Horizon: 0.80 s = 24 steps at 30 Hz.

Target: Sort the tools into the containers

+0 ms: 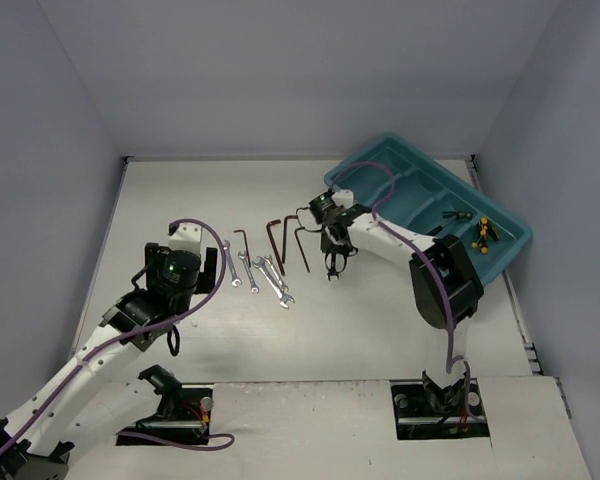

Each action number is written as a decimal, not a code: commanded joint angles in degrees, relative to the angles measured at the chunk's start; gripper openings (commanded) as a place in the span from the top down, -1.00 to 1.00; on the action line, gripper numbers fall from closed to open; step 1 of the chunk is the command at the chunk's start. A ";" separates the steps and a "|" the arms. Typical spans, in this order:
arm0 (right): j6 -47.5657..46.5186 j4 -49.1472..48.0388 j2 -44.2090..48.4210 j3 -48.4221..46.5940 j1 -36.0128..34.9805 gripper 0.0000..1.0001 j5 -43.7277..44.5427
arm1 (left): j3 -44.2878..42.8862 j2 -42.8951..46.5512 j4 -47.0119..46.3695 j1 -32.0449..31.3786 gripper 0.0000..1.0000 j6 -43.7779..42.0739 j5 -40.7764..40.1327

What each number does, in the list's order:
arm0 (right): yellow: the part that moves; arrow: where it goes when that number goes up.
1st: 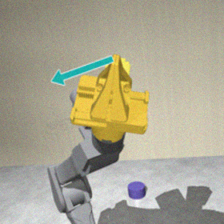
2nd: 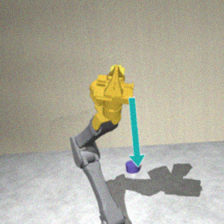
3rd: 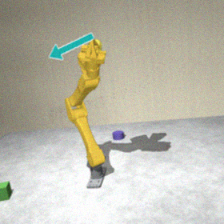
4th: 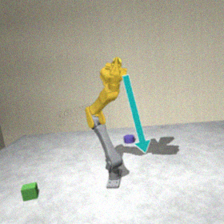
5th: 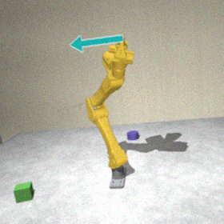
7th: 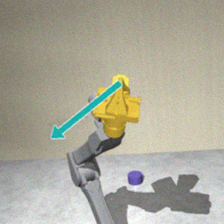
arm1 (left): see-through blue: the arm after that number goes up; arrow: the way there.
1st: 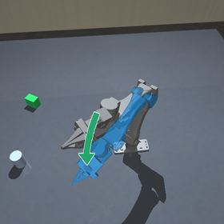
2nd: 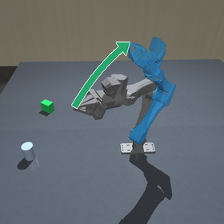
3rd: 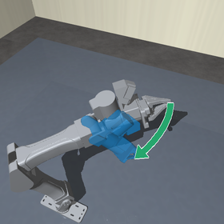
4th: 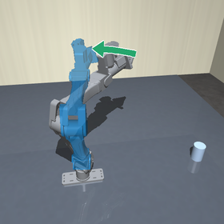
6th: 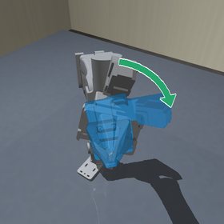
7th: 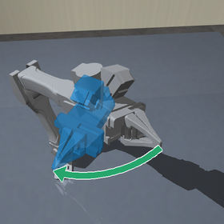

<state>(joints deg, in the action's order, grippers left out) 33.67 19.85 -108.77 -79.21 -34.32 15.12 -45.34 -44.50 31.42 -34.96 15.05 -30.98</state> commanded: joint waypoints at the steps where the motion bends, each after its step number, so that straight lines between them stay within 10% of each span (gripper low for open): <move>1: -2.89 0.03 10.84 -7.74 7.15 1.00 3.18 | -1.13 0.27 -2.42 0.35 -0.63 -0.80 -1.26; 18: -0.10 -0.17 -11.35 -27.91 28.95 1.00 -2.64 | -1.15 0.29 -2.42 0.51 -0.62 -0.55 -0.84; 24: -0.66 -0.17 -15.06 -31.31 29.45 0.54 -2.39 | -1.06 0.53 -2.33 0.47 -0.62 -0.64 -1.14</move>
<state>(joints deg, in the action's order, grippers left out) 32.75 20.93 -126.16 -105.43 -5.21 12.54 -45.30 -44.36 31.40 -34.85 15.05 -30.98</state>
